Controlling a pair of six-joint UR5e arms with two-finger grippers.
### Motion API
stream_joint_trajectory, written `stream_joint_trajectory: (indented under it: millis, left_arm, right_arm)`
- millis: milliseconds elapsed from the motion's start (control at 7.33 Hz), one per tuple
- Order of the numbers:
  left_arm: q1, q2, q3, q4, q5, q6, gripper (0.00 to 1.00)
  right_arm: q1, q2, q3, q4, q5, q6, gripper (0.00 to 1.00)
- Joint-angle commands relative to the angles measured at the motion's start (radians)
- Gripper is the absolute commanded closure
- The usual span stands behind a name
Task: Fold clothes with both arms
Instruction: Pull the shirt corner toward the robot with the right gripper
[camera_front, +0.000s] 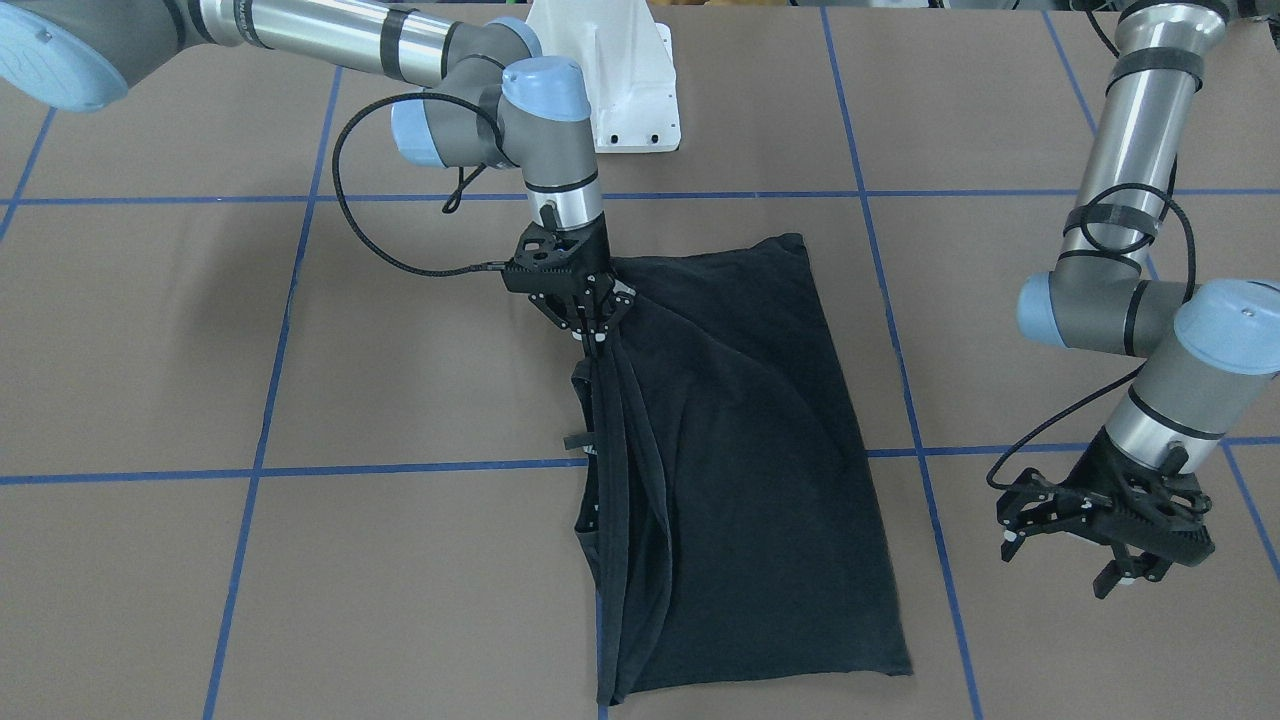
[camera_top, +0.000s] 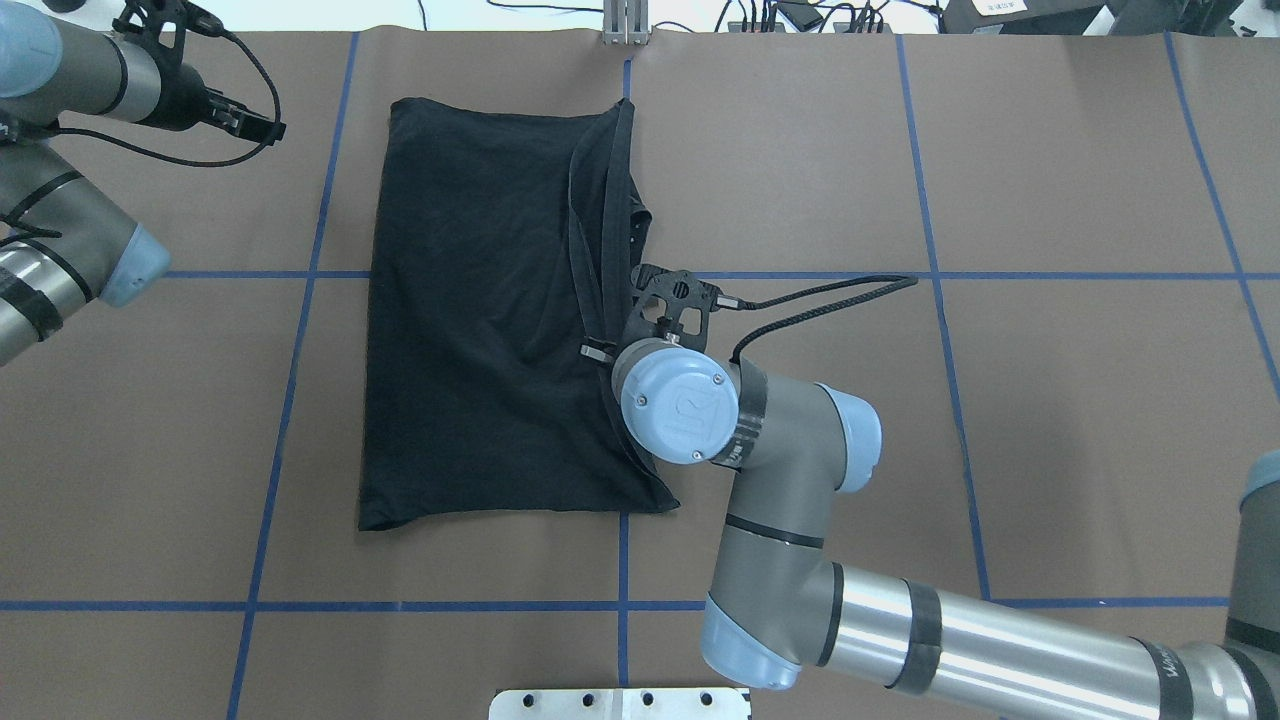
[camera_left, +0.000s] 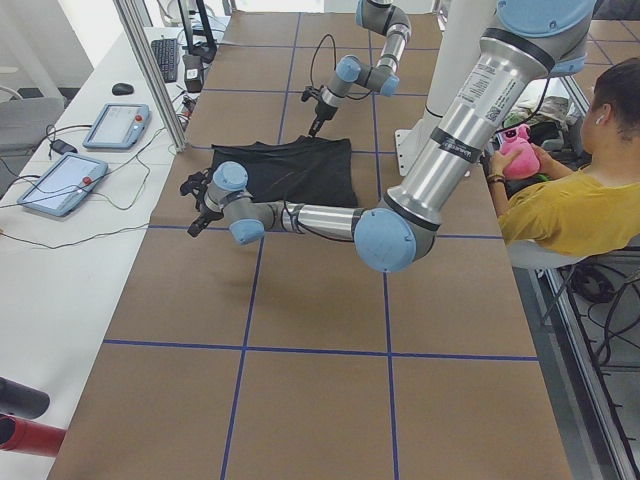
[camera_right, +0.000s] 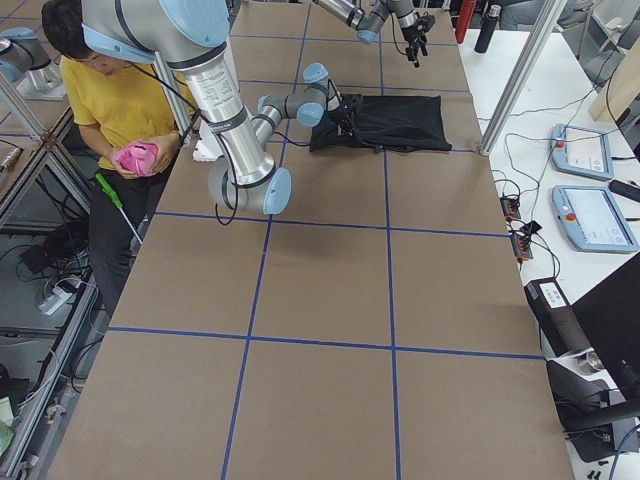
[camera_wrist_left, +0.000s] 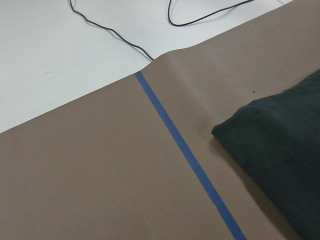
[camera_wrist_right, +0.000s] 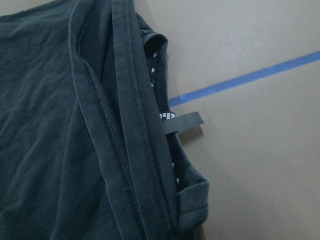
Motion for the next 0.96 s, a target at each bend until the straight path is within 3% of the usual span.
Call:
stream_joint_trajectory:
  millis: [0, 409, 546, 682, 819]
  left_arm:
    - [0.000, 0.001, -0.001, 0.000, 0.000, 0.000, 0.00]
    - [0.000, 0.000, -0.001, 0.000, 0.000, 0.000, 0.00]
    - [0.000, 0.000, -0.002, 0.000, 0.000, 0.000, 0.00]
    - [0.000, 0.000, -0.001, 0.000, 0.000, 0.000, 0.00]
    - [0.000, 0.000, -0.001, -0.002, 0.000, 0.000, 0.00]
  right_arm:
    - [-0.018, -0.057, 0.046, -0.009, -0.007, -0.009, 1.00]
    - [0.006, -0.060, 0.042, -0.009, 0.001, -0.049, 1.00]
    - [0.011, -0.059, 0.043, -0.009, 0.000, -0.049, 0.41]
    - [0.029, -0.048, 0.057, -0.013, 0.003, -0.050, 0.00]
    - [0.069, -0.039, 0.069, -0.065, 0.071, -0.064, 0.00]
